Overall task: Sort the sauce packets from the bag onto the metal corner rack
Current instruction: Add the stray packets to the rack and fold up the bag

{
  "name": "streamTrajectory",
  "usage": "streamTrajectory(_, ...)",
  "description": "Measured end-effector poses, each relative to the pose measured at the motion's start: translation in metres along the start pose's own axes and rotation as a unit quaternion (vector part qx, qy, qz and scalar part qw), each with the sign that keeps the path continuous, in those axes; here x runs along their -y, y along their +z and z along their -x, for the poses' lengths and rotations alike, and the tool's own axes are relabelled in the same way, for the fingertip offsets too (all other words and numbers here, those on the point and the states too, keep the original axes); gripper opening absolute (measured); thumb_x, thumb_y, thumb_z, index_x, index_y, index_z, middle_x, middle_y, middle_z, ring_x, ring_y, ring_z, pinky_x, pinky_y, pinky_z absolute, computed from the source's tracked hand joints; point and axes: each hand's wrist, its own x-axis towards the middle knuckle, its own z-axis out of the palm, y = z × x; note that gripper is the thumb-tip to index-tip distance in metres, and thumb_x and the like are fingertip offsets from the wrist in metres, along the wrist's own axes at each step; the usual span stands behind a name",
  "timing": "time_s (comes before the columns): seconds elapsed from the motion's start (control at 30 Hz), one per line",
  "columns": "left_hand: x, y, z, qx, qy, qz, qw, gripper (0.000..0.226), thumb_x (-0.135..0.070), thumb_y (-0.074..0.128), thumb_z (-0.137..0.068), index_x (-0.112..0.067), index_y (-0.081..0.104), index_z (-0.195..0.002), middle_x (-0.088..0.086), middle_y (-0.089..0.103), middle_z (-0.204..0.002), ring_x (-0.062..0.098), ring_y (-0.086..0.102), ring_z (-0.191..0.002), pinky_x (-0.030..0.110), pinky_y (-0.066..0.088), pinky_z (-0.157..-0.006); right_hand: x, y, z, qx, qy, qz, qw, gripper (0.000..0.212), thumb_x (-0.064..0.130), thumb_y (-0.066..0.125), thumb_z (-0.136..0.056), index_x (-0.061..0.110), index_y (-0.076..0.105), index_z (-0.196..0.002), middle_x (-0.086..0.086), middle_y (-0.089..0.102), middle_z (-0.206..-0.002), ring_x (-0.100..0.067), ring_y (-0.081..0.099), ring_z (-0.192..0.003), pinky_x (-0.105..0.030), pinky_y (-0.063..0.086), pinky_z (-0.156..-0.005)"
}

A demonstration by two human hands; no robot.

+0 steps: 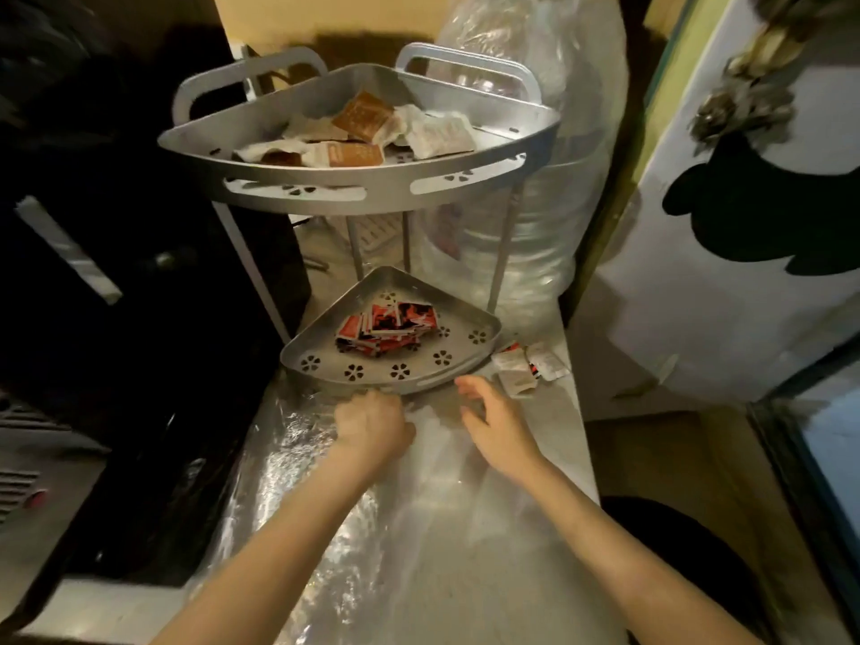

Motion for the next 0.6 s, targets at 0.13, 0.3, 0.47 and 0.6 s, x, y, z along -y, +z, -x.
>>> streamTrajectory(0.13,-0.054,-0.008,-0.016,-0.104,0.112,0.069,0.986,0.036,-0.026,0.047,-0.088,-0.009,0.051,-0.120,0.011,0.055,-0.118,0.030,0.057,-0.104,0.034,0.045,-0.076,-0.019,-0.045,-0.011,-0.065,0.041,-0.018,0.997,0.037,0.006,0.052,-0.089,0.017,0.051,-0.125,-0.002,0.058,-0.124,-0.008,0.052,-0.111,-0.020,0.041,-0.093)
streamTrajectory(0.3,-0.102,0.013,-0.049,-0.118,0.291,0.157,0.937,0.057,-0.019,0.045,-0.090,-0.003,0.027,-0.142,0.021,0.032,-0.147,0.034,0.033,-0.134,0.037,0.025,-0.111,-0.052,-0.075,-0.024,-0.124,0.075,0.084,0.986,0.044,0.009,0.055,-0.087,0.015,0.049,-0.129,-0.010,0.057,-0.125,-0.025,0.051,-0.119,-0.030,0.042,-0.097)
streamTrajectory(0.47,-0.118,0.043,-0.071,-0.104,0.301,0.165,0.934,0.067,-0.031,0.037,-0.094,-0.008,0.002,-0.146,0.014,-0.003,-0.156,0.028,-0.007,-0.144,0.028,-0.015,-0.110,-0.064,-0.079,-0.033,-0.056,0.091,0.201,0.974,0.066,0.016,0.053,-0.089,0.013,0.020,-0.146,-0.010,0.035,-0.148,-0.025,0.032,-0.136,-0.034,0.029,-0.110)
streamTrajectory(0.6,-0.122,0.047,-0.072,-0.108,0.283,0.174,0.937,0.068,-0.042,0.025,-0.088,-0.004,0.019,-0.144,0.018,0.019,-0.153,0.033,0.015,-0.142,0.038,0.000,-0.112,-0.073,-0.073,-0.037,-0.042,0.073,0.255,0.963,0.058,0.016,0.049,-0.088,0.011,0.029,-0.143,-0.010,0.038,-0.147,-0.023,0.035,-0.135,-0.033,0.028,-0.110)
